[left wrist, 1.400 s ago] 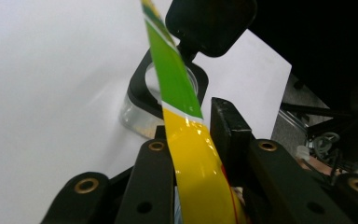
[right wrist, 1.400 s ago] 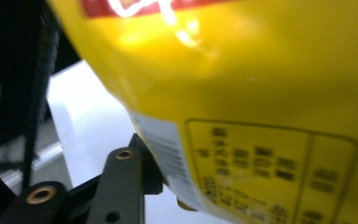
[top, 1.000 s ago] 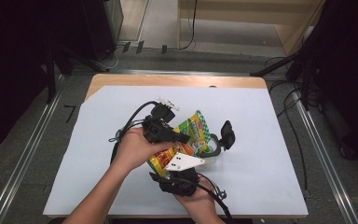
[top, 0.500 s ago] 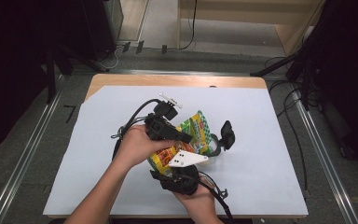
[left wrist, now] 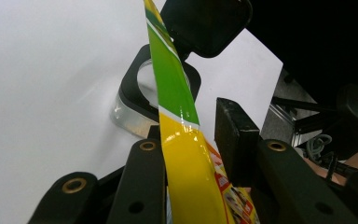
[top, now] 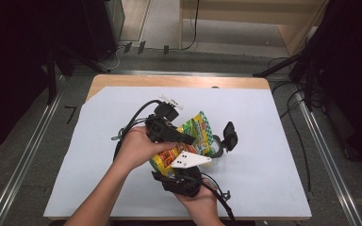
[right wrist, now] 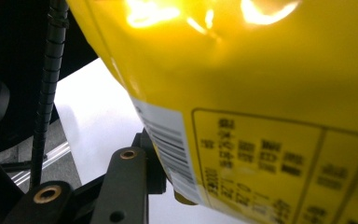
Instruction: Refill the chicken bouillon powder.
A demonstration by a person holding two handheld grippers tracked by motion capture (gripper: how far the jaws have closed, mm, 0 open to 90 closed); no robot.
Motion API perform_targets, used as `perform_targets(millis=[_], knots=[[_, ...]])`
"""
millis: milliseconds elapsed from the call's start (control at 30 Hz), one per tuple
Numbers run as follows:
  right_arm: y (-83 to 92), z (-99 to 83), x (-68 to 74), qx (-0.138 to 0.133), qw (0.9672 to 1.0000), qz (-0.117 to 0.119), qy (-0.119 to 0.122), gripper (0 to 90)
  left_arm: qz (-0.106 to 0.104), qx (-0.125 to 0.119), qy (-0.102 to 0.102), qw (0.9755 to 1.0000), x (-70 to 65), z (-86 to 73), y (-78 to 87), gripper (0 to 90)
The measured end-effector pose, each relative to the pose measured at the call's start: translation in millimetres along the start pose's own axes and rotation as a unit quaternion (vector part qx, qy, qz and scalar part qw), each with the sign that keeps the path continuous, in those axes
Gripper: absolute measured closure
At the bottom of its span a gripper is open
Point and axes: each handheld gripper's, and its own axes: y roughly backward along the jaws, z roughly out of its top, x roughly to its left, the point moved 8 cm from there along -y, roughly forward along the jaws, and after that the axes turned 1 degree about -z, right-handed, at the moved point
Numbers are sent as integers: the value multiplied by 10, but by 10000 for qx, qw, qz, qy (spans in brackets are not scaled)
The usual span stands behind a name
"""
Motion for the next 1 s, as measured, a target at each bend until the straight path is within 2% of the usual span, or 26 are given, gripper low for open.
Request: perform_targets(millis=[300,567,700,900,1000], knots=[[3,4,1,-28,10000,20,-1,647,12,-78,-11,10000,-16,10,3,724],[-7,17,22,-58,9999,75,-32,611,65,-115,16,9999,-11,19,17,768],[-3,27,21,-89,9999,85,-50,626,73,-152,46,9998,-16,31,30,768],[26,56,14,-187,9991,255,-280,653,11,-261,72,9996,-18,50,58,734],[36,71,11,-240,9989,268,-313,652,-34,-345,78,9994,-25,57,85,722]])
